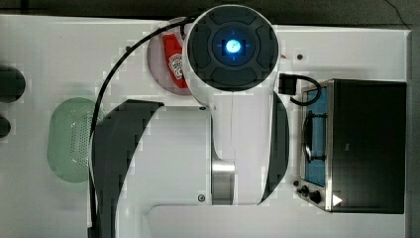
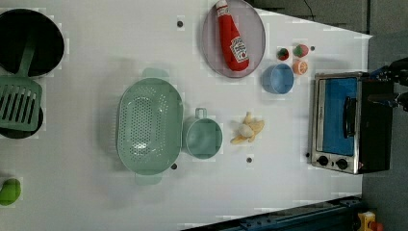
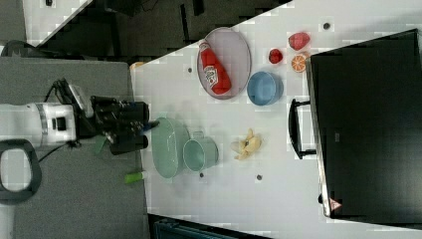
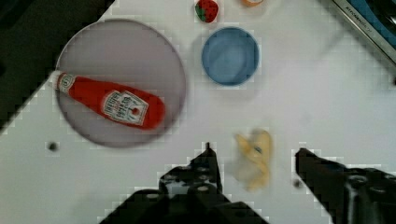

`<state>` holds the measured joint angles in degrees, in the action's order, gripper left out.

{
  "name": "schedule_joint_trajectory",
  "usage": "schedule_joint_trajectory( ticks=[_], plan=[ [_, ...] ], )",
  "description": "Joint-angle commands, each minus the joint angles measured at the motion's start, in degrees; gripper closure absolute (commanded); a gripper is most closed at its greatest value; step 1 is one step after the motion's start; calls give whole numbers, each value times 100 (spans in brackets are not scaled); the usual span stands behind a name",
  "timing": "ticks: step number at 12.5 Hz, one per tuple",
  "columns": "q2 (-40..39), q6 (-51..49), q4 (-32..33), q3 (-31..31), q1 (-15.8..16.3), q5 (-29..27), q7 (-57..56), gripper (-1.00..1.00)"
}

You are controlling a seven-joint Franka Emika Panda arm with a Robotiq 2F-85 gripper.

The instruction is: Pick banana from table and place on oven.

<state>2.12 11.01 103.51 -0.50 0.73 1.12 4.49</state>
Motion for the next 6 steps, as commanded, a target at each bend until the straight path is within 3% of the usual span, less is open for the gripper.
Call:
schedule_joint_trajectory(
  ticks=[1,3,6],
  plan=[
    [2654,-975,1560,78,-242,-37,-138,-59],
    [2649,-967,1559,75,-241,-38,-139,-99],
    [2499,-950,1604,99,-239,-38,-140,-100]
  ],
)
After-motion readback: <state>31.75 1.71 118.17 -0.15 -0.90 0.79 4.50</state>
